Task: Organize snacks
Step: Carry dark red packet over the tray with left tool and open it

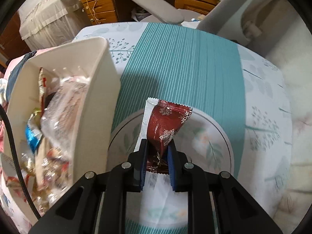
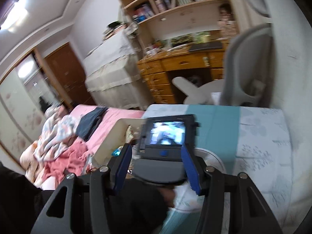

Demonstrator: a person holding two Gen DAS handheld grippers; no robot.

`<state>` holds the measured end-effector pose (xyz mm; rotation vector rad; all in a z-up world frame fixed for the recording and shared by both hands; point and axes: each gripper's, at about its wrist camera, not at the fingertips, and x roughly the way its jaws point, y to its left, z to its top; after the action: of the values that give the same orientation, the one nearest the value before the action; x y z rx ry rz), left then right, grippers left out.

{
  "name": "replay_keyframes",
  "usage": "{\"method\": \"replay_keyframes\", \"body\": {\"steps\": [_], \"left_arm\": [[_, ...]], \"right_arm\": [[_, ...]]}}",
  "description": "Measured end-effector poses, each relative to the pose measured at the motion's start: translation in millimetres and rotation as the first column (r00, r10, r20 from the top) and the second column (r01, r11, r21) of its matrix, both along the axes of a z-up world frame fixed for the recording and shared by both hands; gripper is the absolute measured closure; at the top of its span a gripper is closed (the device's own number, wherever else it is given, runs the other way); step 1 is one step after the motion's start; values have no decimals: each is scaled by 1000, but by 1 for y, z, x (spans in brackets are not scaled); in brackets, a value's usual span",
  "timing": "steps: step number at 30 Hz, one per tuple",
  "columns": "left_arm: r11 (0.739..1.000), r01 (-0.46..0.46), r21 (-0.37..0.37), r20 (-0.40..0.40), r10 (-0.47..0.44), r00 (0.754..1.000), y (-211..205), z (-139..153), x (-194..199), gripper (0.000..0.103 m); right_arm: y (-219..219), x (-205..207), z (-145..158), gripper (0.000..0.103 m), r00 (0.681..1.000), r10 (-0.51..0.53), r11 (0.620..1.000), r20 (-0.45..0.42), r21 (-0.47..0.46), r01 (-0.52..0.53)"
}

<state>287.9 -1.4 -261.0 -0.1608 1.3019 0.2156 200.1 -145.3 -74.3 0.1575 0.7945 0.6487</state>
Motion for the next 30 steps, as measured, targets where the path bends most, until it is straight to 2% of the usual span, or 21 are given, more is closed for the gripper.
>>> {"method": "replay_keyframes", "body": {"steps": [6, 7, 8, 12, 17, 20, 24, 30], "left_arm": [[997, 75, 2, 52, -75, 996, 5, 48, -34, 86], [996, 87, -1, 59, -86, 995, 7, 55, -40, 86], [995, 97, -12, 68, -96, 993, 10, 63, -45, 86], [991, 130, -18, 96, -127, 987, 24, 93, -66, 86], [984, 179, 7, 152, -178, 972, 48, 132, -98, 86], [982, 190, 6, 170, -188, 967, 66, 145, -113, 86], [979, 202, 4, 187, -199, 962, 91, 155, -132, 85], [982, 191, -2, 179, -187, 966, 136, 152, -154, 85]], "right_arm": [[-17, -26, 1, 49, 990, -136, 990, -46, -27, 135], [-20, -31, 3, 43, 988, -152, 988, -40, -3, 152], [-22, -38, 6, 42, 983, -182, 983, -37, -1, 182], [-21, -57, 14, 42, 970, -241, 970, -32, -16, 241], [-14, -86, 25, 38, 942, -336, 942, -13, -25, 335], [-8, -105, 30, 31, 917, -399, 917, -7, -14, 398], [1, -130, 31, 29, 893, -451, 893, -3, -6, 451], [17, -161, 28, 26, 838, -546, 838, -1, -30, 545]]}}
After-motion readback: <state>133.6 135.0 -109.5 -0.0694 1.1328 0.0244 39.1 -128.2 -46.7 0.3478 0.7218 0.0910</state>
